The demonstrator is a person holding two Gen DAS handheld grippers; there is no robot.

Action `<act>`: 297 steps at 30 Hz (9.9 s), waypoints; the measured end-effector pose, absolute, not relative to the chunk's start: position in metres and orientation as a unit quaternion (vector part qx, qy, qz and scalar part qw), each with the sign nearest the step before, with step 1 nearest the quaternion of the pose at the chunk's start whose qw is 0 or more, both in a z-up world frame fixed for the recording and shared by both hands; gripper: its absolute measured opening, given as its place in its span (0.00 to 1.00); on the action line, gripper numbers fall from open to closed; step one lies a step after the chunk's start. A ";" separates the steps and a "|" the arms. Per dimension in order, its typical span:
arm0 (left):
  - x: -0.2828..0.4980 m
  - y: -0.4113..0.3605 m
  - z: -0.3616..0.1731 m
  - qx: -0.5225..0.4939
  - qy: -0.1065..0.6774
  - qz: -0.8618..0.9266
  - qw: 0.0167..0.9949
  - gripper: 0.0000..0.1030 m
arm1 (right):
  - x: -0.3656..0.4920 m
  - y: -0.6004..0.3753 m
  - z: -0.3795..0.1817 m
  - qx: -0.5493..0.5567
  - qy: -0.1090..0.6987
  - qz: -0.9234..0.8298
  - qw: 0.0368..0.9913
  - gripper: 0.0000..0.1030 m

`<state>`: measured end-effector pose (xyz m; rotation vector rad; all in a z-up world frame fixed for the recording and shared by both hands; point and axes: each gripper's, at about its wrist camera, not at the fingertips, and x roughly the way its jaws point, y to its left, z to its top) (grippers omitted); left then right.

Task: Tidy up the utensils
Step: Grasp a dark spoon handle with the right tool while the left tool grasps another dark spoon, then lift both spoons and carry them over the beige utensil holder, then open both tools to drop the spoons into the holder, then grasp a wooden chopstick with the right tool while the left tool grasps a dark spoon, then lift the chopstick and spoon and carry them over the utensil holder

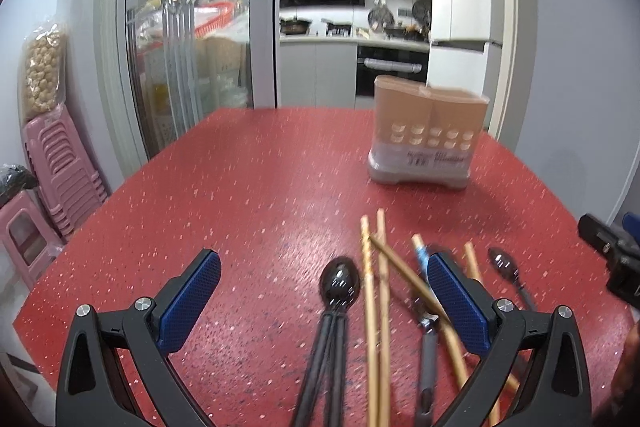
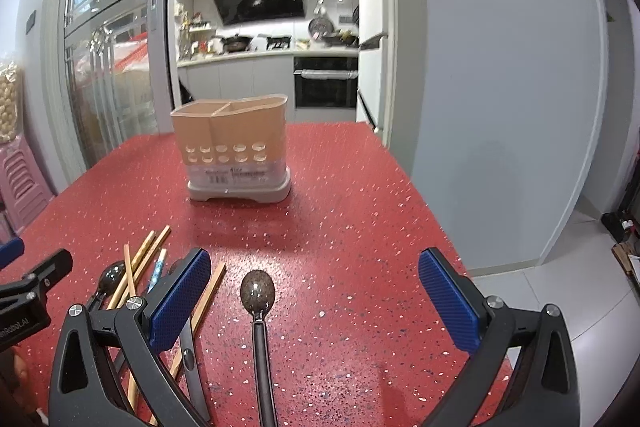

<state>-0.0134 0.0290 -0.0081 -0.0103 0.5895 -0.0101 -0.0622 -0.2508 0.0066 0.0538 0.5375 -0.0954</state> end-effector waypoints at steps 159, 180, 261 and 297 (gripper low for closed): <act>0.209 -0.042 0.064 -0.014 0.247 -0.049 0.968 0.36 | 0.169 -0.250 0.056 0.033 0.253 0.176 0.951 0.46; 0.086 0.021 0.000 -0.017 0.403 -0.030 0.915 0.85 | 0.070 -0.246 0.008 0.080 0.433 0.191 0.877 0.65; 0.027 0.049 -0.018 -0.043 0.444 -0.102 0.889 0.36 | 0.010 -0.195 -0.030 0.075 0.510 0.317 0.796 0.06; 0.205 -0.005 0.121 -0.125 0.246 -0.107 0.955 0.36 | 0.164 -0.268 0.109 0.130 0.294 0.235 0.917 0.06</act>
